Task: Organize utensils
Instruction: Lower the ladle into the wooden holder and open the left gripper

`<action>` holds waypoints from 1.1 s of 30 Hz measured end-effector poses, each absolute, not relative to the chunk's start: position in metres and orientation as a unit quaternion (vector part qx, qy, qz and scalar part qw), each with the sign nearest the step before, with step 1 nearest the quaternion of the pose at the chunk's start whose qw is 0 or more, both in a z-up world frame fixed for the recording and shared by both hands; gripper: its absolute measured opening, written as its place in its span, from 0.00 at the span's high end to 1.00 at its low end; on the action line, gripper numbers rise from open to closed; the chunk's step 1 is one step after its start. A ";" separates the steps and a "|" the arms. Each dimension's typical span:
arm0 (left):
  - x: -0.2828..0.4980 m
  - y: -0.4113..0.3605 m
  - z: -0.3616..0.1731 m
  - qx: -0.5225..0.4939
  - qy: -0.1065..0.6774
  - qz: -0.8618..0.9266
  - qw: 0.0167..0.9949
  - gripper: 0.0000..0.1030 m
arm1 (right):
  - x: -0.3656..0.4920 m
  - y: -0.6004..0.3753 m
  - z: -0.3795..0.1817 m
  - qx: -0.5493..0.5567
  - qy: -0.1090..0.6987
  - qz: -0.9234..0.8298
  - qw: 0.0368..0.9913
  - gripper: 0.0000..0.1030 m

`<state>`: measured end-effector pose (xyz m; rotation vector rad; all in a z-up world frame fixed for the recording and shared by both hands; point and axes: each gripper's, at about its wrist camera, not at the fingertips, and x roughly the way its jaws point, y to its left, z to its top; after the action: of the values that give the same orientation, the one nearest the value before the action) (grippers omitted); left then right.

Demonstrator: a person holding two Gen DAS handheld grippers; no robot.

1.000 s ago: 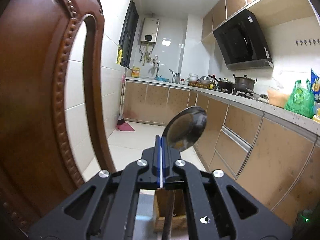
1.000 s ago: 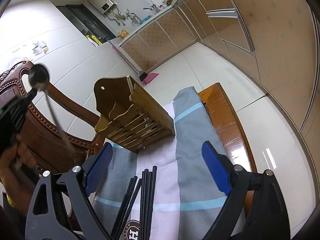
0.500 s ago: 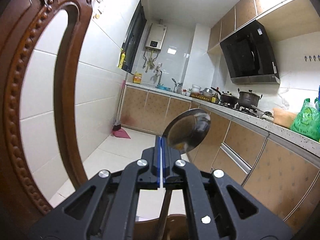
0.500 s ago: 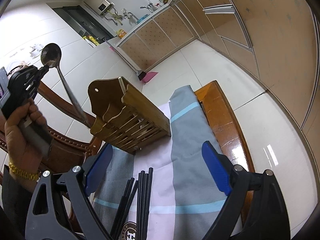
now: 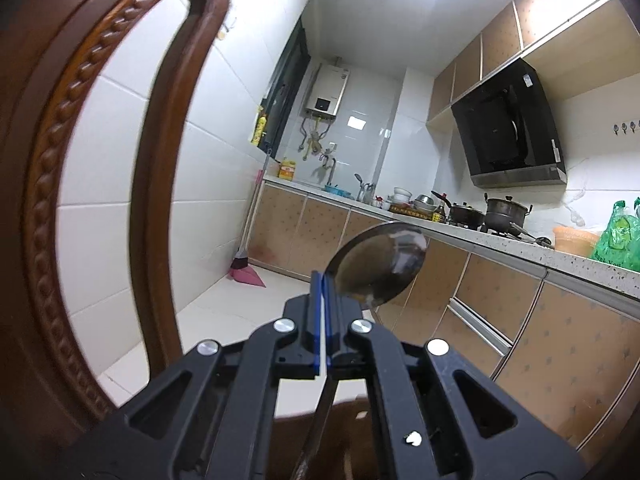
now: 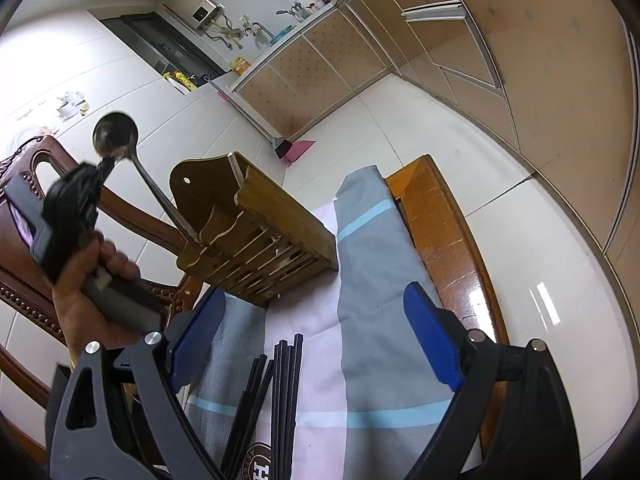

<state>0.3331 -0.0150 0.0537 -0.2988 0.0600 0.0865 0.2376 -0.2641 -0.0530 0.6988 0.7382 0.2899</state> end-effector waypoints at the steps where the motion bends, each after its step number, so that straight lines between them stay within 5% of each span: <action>1: 0.328 -0.013 0.050 -0.153 0.029 0.046 0.987 0.99 | 0.238 -0.264 -0.053 0.333 0.352 0.139 0.864 0.14; 16: 0.287 -0.007 0.000 -0.117 0.095 0.050 0.987 0.99 | 0.234 -0.259 -0.050 0.329 0.352 0.143 0.864 0.14; 25: 0.365 -0.034 -0.037 -0.043 0.253 0.018 0.966 0.98 | 0.234 -0.262 -0.051 0.338 0.355 0.146 0.859 0.14; 30: 0.424 -0.031 -0.135 -0.027 0.457 0.009 0.889 0.98 | 0.234 -0.270 -0.054 0.359 0.355 0.146 0.851 0.14; 33: 0.428 -0.041 -0.186 0.006 0.438 0.025 0.899 1.00 | 0.234 -0.272 -0.056 0.369 0.358 0.145 0.846 0.14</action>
<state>0.4278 -0.0412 -0.1858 0.0117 0.9069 0.0518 0.2338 -0.2723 -0.0562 0.7780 0.7553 0.3052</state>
